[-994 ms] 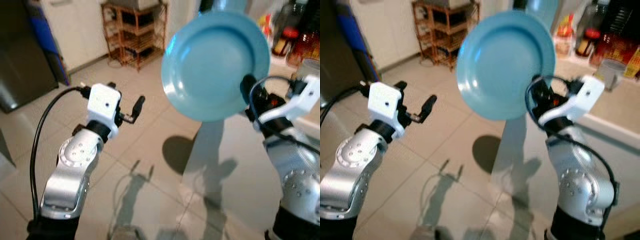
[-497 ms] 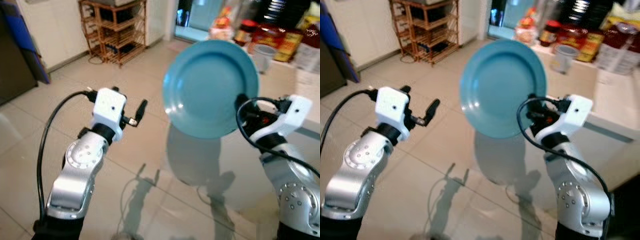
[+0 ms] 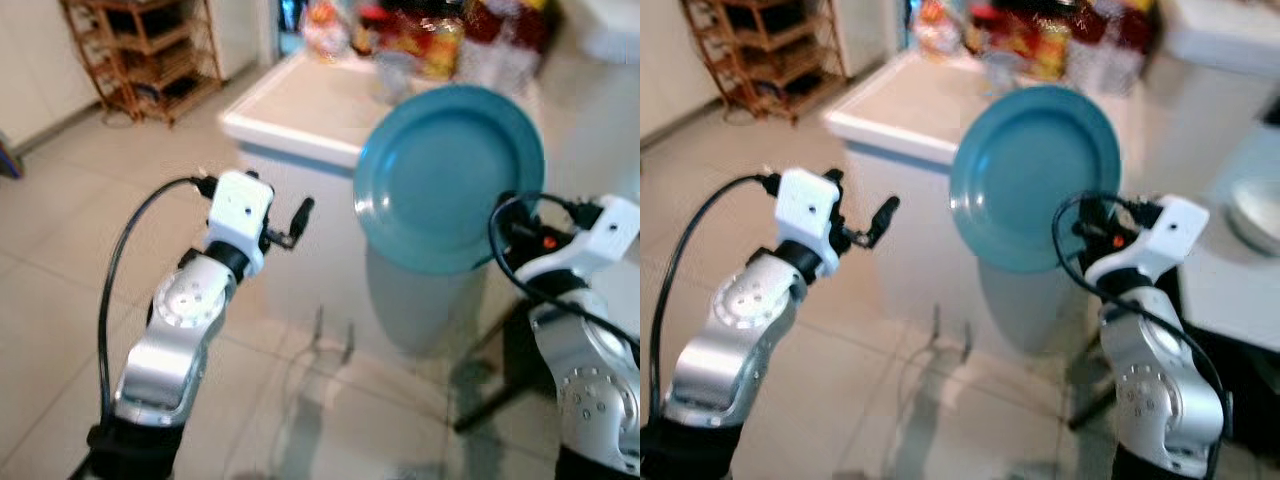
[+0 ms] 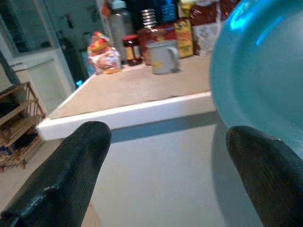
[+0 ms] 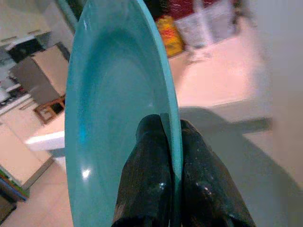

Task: Setting the table

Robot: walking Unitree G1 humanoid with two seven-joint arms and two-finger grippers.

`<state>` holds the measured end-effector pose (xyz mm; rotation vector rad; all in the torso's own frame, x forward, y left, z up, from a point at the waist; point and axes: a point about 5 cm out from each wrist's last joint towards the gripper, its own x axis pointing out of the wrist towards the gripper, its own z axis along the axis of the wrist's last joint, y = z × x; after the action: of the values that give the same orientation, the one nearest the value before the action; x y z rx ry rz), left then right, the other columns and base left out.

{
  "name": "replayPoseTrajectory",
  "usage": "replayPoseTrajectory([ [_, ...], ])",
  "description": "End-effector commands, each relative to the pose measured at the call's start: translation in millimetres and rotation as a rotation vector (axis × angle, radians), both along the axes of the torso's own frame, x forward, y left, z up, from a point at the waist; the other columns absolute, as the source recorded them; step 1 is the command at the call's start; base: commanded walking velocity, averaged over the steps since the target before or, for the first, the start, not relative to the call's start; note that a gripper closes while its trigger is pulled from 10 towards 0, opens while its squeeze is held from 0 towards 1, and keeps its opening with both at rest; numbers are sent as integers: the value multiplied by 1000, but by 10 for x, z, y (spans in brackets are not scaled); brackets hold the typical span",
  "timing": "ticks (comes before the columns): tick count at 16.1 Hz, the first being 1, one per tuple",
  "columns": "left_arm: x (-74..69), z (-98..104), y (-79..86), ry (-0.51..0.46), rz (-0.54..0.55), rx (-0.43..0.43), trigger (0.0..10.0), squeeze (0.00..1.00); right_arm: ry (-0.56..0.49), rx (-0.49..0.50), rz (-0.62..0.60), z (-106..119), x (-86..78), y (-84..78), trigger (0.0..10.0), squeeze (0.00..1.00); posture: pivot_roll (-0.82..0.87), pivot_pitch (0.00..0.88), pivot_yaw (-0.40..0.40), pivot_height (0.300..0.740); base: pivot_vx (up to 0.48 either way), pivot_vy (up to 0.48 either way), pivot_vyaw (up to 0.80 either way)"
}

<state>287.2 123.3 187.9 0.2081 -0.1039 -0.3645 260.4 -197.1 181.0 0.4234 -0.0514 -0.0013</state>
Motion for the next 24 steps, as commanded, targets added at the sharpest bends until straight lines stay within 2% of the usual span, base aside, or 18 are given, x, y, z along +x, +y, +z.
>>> replayPoseTrajectory([
  [1, 10, 30, -52, -5, -19, 3, 10000, 0, -21, -26, -52, 35, -42, -74, 10000, 0, 74, 61, 27, 740, 0, -480, 0],
  [6, -26, -3, 1, 0, 20, -3, 10000, 0, 15, 47, -19, -34, -27, 28, 10000, 0, 98, 70, 0, 740, 0, -480, 0],
  [9, -22, -25, 85, 1, 37, 18, 10000, 0, -14, 72, 76, 10, -29, 165, 10000, 0, 89, 75, 3, 740, 0, -480, 0],
  [10, -29, -29, 90, 2, 39, 17, 10000, 0, -7, 130, 152, -13, -82, 206, 10000, 0, 89, 72, 7, 740, 0, -480, 0],
  [11, -30, -27, 89, 1, 38, 17, 10000, 0, 13, 167, 169, -41, -95, 212, 10000, 0, 89, 72, 11, 740, 0, -480, 0],
  [12, -32, -25, 78, 1, 30, 19, 10000, 0, 118, 263, 209, -183, -129, 196, 10000, 0, 87, 72, 18, 740, 0, -480, 0],
  [13, -29, -27, 72, 2, 26, 22, 10000, 0, 143, 276, 215, -221, -141, 181, 10000, 0, 89, 72, 20, 740, 0, -480, 0],
  [14, -22, -27, 74, 0, 23, 32, 10000, 0, 176, 336, 218, -277, -168, 162, 10000, 0, 90, 74, 24, 740, 0, -480, 0],
  [15, -13, -31, 82, 16, 28, 11, 10000, 0, 187, 336, 226, -290, -185, 153, 10000, 0, 90, 74, 24, 740, 0, 0, 0],
  [16, -10, -13, 97, 4, 28, 19, 10000, 0, 181, 264, 246, -278, -201, 156, 10000, 0, 92, 76, 29, 740, 0, 0, 0],
  [18, -10, -4, 119, 4, 18, 16, 10000, 0, 160, 270, 240, -235, -175, 156, 10000, 0, 96, 76, 27, 740, 0, 0, 0],
  [21, -18, 15, 144, 4, 14, 1, 10000, 0, 177, 279, 235, -213, -145, 159, 10000, 0, 99, 77, 26, 740, 175, 0, -721],
  [24, -12, 26, 151, 2, 10, -1, 10000, 0, 281, 264, 230, -355, -150, 171, 10000, 0, 99, 76, 22, 740, 336, 0, -533],
])
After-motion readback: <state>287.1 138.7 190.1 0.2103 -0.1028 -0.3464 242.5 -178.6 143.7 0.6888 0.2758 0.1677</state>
